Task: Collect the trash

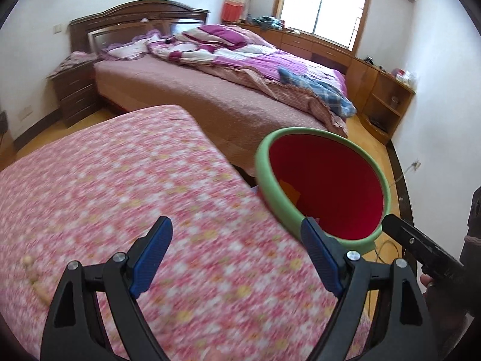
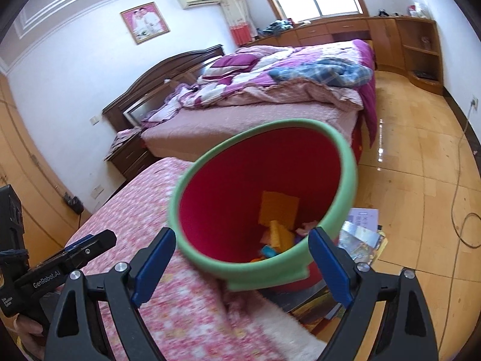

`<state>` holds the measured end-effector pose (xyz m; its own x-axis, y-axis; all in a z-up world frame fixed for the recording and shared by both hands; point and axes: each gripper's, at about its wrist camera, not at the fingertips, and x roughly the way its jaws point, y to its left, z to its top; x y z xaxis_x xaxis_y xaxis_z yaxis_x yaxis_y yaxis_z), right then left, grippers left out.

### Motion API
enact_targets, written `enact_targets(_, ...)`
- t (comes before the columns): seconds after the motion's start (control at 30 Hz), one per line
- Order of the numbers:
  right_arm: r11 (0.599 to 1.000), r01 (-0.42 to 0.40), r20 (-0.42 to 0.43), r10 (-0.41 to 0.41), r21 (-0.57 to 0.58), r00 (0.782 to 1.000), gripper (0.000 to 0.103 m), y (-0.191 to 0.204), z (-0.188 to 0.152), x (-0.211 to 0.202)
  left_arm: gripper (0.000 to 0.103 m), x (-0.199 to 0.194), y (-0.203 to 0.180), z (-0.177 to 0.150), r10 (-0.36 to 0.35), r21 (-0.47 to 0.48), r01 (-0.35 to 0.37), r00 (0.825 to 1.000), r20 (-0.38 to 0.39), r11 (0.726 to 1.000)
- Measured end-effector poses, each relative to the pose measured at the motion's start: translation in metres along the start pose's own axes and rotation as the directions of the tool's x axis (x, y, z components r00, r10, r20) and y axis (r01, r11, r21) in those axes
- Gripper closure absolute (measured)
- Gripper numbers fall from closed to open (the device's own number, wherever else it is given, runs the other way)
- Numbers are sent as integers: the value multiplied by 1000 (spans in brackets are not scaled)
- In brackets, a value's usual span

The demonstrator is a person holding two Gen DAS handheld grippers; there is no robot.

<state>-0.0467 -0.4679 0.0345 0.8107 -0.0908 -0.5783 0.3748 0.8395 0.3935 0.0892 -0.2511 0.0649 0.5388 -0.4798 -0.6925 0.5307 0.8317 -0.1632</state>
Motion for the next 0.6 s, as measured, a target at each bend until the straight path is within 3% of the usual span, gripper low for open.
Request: enact_targets(0.6,971,-133,-52,125,-198,991,3,111,-52,-20,17,-87,87,-59,182,-181,-174,983,28,968)
